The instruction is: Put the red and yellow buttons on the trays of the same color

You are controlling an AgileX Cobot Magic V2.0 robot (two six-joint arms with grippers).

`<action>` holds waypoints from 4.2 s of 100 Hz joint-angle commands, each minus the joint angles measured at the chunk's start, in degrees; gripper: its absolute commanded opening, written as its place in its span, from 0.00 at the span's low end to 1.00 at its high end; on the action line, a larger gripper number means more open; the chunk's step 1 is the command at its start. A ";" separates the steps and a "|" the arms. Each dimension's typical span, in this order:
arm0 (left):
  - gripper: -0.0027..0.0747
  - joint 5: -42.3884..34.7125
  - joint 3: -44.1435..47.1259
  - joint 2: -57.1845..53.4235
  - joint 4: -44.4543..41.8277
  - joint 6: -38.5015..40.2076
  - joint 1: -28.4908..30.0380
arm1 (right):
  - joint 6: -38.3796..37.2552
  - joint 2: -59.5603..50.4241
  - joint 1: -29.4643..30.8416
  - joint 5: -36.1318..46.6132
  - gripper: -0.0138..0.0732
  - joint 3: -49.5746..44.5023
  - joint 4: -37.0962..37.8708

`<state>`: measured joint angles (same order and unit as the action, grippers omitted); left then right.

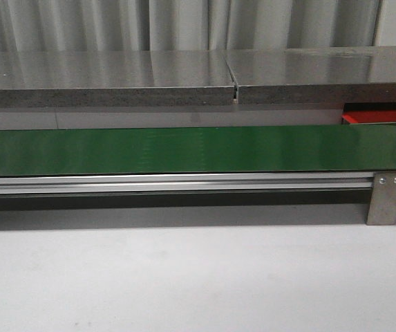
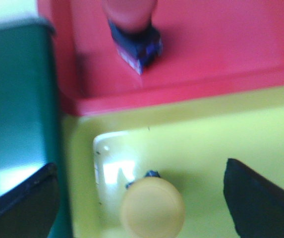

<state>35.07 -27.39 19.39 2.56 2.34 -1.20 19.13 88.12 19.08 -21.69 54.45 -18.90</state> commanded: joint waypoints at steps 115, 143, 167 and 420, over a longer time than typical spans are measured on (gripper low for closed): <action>0.01 -4.19 -1.60 0.34 0.48 0.19 -0.36 | 1.30 -51.32 -14.52 -9.04 0.08 -15.07 -0.74; 0.01 -4.19 -1.60 0.34 0.48 0.19 -0.36 | 1.30 -51.32 -14.52 -9.00 0.08 -15.07 -0.74; 0.01 -4.19 -1.60 0.34 0.48 0.19 -0.36 | 1.30 -51.32 -14.52 -9.00 0.08 -15.07 -0.74; 0.72 -6.88 -41.34 78.79 -13.81 24.48 24.64 | 1.30 -51.32 -14.52 -8.92 0.08 -15.07 -0.74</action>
<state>31.09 -66.10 99.56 -10.92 26.16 23.43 19.86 37.01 4.63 -34.18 37.88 -18.90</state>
